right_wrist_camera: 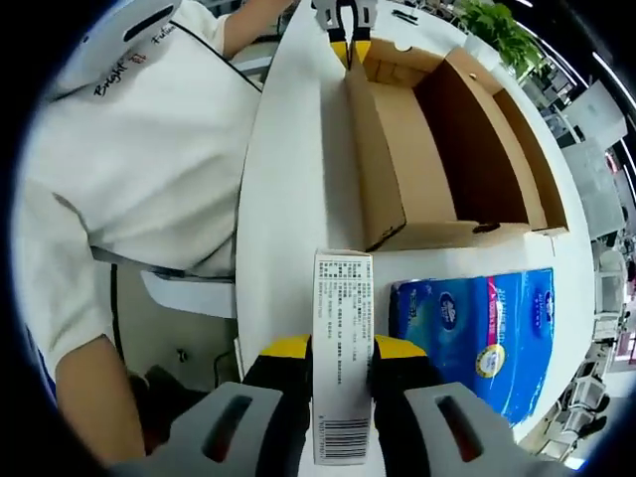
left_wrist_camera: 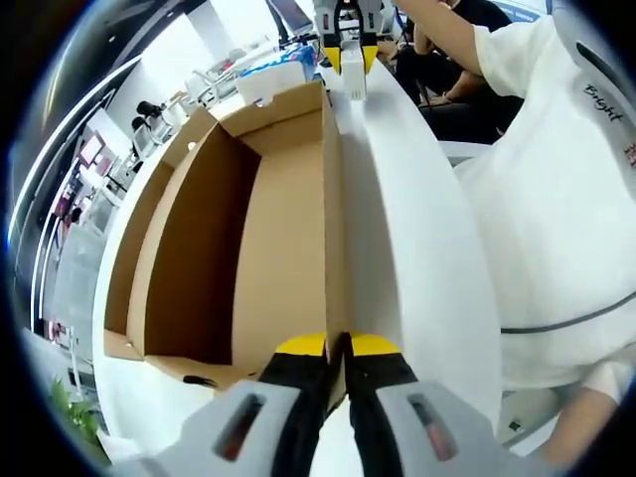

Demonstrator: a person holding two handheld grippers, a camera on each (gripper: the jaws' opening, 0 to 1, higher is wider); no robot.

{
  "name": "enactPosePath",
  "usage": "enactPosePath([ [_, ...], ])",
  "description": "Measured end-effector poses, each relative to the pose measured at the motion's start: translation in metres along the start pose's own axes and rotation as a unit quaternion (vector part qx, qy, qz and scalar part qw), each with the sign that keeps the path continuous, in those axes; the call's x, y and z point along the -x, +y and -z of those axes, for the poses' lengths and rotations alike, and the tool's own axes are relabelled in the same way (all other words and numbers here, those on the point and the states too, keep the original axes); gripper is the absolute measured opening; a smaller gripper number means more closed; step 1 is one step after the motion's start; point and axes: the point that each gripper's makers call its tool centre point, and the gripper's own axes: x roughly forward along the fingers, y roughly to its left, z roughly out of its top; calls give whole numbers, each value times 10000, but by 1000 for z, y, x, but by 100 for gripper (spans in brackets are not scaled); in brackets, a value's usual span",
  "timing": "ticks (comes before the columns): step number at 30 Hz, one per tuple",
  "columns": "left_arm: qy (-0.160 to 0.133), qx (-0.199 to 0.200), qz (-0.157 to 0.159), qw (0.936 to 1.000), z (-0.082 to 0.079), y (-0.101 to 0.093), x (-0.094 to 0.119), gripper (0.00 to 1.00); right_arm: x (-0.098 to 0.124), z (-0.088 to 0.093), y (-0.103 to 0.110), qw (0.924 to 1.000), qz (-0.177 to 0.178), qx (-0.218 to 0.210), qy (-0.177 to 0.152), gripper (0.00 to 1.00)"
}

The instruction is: Operate the shoe box by opening the lid, removing the specified soft item, and placing it in the target area until the item is outside and the box remains undamaged.

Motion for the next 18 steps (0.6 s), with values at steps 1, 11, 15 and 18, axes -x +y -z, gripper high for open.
enactPosePath([
  [1,-1,-11,2,10000,0,0,0,5,-2,2,-1,10000,18,-24,2,21],
  [11,16,20,-1,10000,0,0,0,5,-12,15,-6,9995,202,228,36,21],
  [15,13,24,-4,10000,1,0,0,5,-16,14,-4,9994,183,289,26,21],
  [18,13,22,-4,10000,1,0,0,5,-18,15,-4,9993,226,295,-2,21],
])
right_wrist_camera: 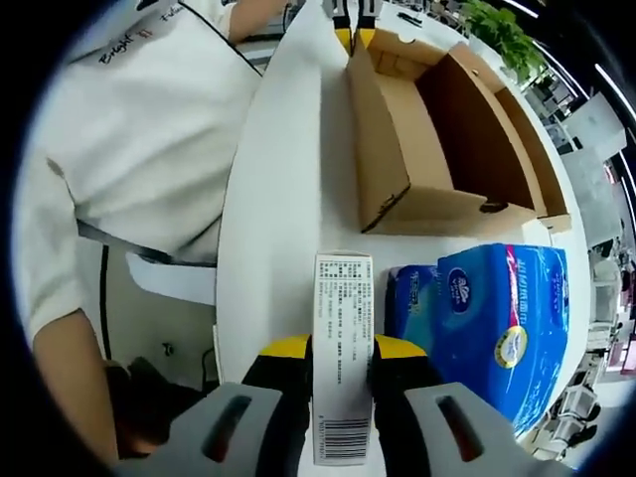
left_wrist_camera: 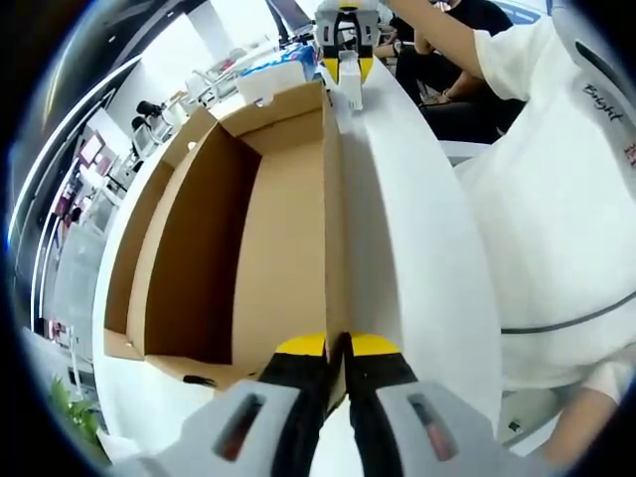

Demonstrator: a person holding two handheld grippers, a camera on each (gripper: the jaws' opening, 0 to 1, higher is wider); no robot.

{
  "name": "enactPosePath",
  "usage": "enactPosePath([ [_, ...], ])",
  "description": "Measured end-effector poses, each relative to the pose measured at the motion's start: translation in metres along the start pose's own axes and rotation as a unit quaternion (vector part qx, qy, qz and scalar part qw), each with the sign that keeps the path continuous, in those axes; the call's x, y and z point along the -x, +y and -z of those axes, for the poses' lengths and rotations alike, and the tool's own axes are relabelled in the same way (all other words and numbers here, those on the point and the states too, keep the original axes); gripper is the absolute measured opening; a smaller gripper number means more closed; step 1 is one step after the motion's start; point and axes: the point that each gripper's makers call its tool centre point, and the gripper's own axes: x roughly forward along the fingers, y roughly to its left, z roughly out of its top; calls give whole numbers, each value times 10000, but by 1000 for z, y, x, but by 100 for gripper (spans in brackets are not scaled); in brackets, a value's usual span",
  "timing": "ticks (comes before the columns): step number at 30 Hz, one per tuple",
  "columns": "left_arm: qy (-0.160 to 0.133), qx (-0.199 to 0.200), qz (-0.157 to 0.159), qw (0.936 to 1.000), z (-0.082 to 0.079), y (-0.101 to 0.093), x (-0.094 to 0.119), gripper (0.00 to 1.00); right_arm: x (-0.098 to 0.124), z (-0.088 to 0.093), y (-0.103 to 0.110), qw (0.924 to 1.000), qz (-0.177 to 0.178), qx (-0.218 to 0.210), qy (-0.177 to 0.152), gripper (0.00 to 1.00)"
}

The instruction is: Operate the shoe box by opening the lid, removing the specified soft item, and placing it in the target area until the item is outside and the box remains undamaged.

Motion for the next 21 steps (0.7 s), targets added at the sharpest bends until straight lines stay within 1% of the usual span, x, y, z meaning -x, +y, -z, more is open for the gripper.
enactPosePath([
  [2,-6,0,-3,10000,0,0,0,5,-1,1,-2,10000,38,-72,-10,21],
  [4,-7,2,-6,10000,0,0,0,5,-4,1,-2,10000,73,15,-4,21],
  [7,-6,2,-8,10000,0,0,0,5,-9,3,-4,9999,98,-29,35,21],
  [10,-13,3,-11,10000,0,0,0,5,-11,5,-4,9998,131,128,51,21],
  [12,-17,-10,-16,10000,0,0,0,5,-10,3,-5,9998,162,90,3,21],
  [14,-11,10,-14,10000,0,0,0,5,-9,4,-5,9997,198,152,19,22],
  [16,-5,18,-14,10000,0,0,0,5,-8,5,-7,9997,229,50,36,22],
  [18,-9,10,-17,10000,0,0,0,5,-6,6,-8,9996,269,116,47,23],
  [21,-6,12,-19,10000,-1,0,0,5,0,3,-13,9989,432,147,-47,23],
])
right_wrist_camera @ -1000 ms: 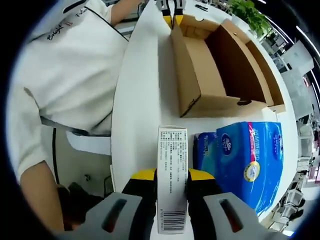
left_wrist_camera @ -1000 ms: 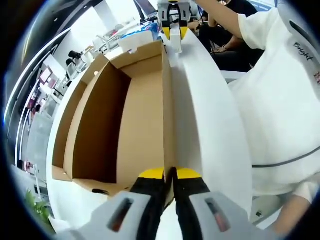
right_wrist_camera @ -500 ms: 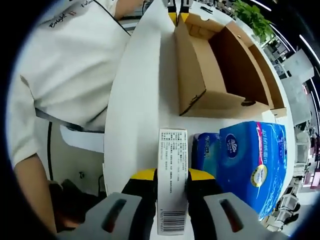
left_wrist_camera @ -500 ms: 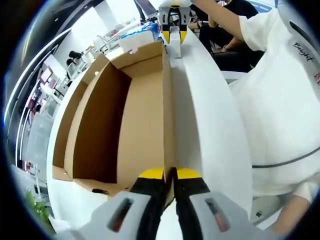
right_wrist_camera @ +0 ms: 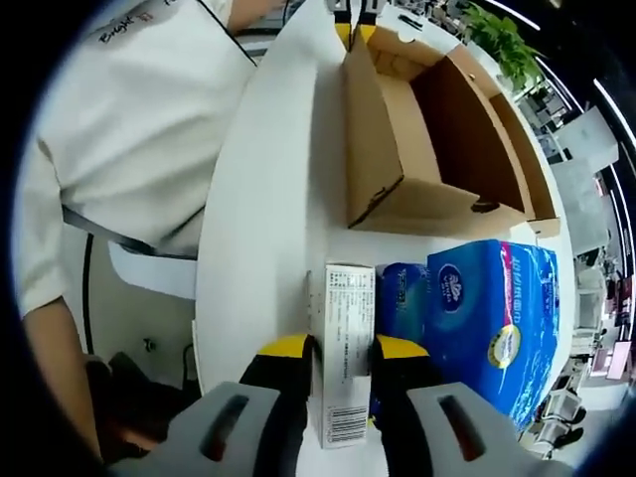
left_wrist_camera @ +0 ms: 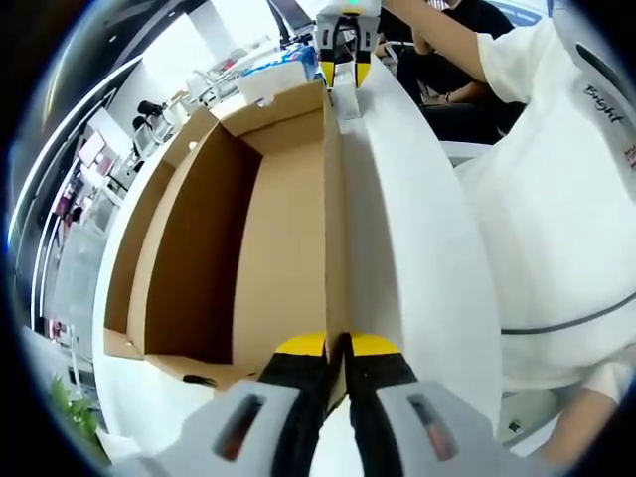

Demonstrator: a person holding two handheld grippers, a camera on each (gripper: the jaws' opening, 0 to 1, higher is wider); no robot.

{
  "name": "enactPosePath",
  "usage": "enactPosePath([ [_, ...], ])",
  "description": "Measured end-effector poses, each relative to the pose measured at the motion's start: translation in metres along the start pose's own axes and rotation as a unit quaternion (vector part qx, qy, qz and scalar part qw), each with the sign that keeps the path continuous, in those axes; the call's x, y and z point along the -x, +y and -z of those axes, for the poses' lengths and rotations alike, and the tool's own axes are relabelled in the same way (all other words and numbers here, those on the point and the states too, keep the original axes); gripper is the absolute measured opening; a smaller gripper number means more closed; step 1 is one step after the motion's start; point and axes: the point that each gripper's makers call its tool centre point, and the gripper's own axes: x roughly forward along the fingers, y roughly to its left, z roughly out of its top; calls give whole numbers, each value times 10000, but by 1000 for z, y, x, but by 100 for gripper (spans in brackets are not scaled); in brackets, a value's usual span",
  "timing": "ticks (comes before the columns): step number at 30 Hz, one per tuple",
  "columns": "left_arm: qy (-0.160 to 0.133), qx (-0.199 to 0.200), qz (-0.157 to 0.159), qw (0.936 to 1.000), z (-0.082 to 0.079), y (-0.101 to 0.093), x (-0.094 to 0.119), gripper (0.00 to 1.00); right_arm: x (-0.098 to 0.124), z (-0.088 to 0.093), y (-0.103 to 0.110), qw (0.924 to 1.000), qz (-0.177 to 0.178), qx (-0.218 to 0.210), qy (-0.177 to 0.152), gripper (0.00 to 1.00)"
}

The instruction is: Operate the shoe box by opening the lid, removing the specified soft item, and placing it in the target area until the item is outside and the box remains undamaged.

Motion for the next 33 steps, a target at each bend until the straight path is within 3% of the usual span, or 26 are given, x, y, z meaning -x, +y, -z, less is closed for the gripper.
enactPosePath([
  [16,-13,-9,-20,10000,0,0,1,5,10,5,-6,9990,427,110,50,21],
  [23,-11,-1,-12,10000,0,0,0,5,25,-12,-3,9962,619,46,-608,22],
  [27,-17,-5,-26,10000,0,0,0,5,40,-30,-6,9867,998,57,-1284,22],
  [29,-11,-4,-25,10000,0,0,0,5,57,-39,-22,9719,1590,-81,-1735,20],
  [33,-10,-1,-28,10000,0,0,0,5,85,-56,-31,9436,2046,-242,-2591,17],
])
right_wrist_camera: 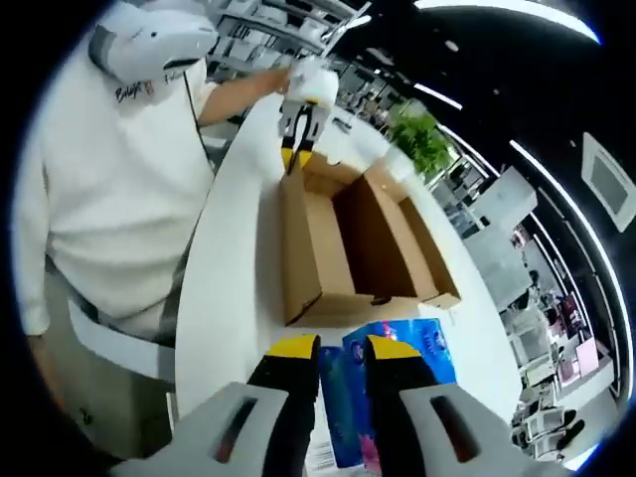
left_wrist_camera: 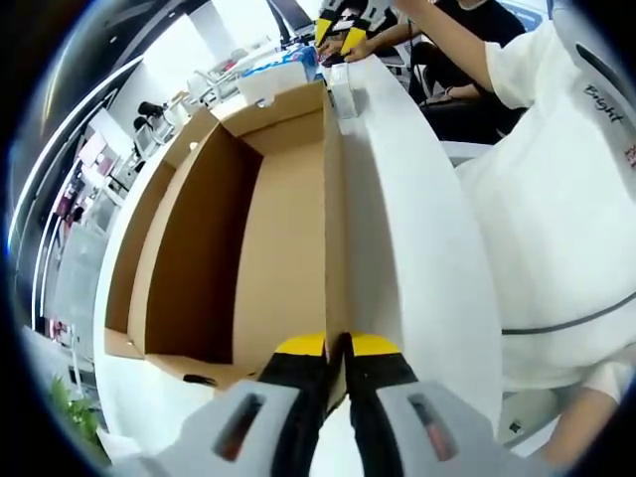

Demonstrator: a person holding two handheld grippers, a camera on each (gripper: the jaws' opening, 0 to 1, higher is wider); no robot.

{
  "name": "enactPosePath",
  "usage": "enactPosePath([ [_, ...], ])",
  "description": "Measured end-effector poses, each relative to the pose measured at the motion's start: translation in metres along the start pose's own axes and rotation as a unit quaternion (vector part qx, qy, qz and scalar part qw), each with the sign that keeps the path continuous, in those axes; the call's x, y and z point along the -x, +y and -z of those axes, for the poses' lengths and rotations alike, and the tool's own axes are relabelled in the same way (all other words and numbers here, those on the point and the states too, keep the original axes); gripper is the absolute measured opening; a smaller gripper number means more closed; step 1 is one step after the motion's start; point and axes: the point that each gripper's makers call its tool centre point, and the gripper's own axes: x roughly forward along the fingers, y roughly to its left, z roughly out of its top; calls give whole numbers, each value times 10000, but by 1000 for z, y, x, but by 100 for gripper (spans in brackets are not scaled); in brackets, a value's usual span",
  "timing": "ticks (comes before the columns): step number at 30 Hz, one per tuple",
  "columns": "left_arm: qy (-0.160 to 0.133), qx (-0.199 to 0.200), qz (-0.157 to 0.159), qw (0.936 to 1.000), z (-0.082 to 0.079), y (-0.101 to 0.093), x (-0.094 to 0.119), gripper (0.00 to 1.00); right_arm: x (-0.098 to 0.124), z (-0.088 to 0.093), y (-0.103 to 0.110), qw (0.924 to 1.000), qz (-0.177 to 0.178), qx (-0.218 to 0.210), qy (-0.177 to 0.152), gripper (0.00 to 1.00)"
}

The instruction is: Operate the shoe box by opening the lid, removing the specified soft item, and placing it in the target area until the item is outside and the box remains undamaged.

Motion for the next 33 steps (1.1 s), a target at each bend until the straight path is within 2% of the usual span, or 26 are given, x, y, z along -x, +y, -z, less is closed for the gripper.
enactPosePath([
  [5,4,9,6,10000,0,0,0,5,10,-17,-16,9979,472,-332,-309,17],
  [6,6,14,8,10000,0,0,0,5,12,-23,-23,9952,648,-539,-499,17],
  [7,6,19,4,10000,0,0,0,5,14,-23,-29,9932,774,-685,-530,16],
  [8,1,22,0,10000,0,0,0,5,19,-23,-41,9886,1107,-830,-595,14],
  [9,-1,18,-3,10000,0,0,0,5,21,-25,-47,9846,1243,-989,-724,12],
  [10,0,16,-4,10000,0,0,0,6,24,-27,-48,9814,1233,-1186,-866,10],
  [11,1,18,-4,10000,0,0,0,6,27,-32,-53,9749,1273,-1420,-1145,10],
  [14,3,16,-2,10000,0,0,0,6,35,-34,-63,9636,1418,-1818,-1351,10],
  [17,4,22,4,10000,0,0,0,6,39,-37,-66,9566,1556,-1967,-1487,11],
  [20,25,42,10,10000,1,0,0,6,42,-40,-73,9415,1748,-2307,-1728,11],
  [21,30,50,10,10000,1,0,0,6,42,-33,-76,9370,1897,-2465,-1592,11],
  [22,31,59,11,10000,1,0,0,6,41,-34,-75,9344,1871,-2559,-1622,10],
  [24,28,43,6,10000,1,0,0,6,40,-30,-81,9199,2025,-2912,-1674,12],
  [25,26,46,5,10000,1,0,0,6,39,-32,-81,9170,2003,-2975,-1749,13],
  [26,24,59,9,10000,1,0,0,6,39,-32,-83,9079,2061,-3176,-1797,15],
  [28,29,65,12,10000,1,0,0,6,38,-34,-84,9000,2049,-3368,-1860,18],
  [29,31,71,15,10000,1,0,0,6,39,-33,-87,8883,2140,-3580,-1922,21],
  [31,27,55,15,10000,1,0,0,6,40,-35,-90,8738,2187,-3796,-2110,25],
  [33,17,58,13,10000,1,0,0,6,38,-35,-89,8649,2160,-3975,-2172,33],
])
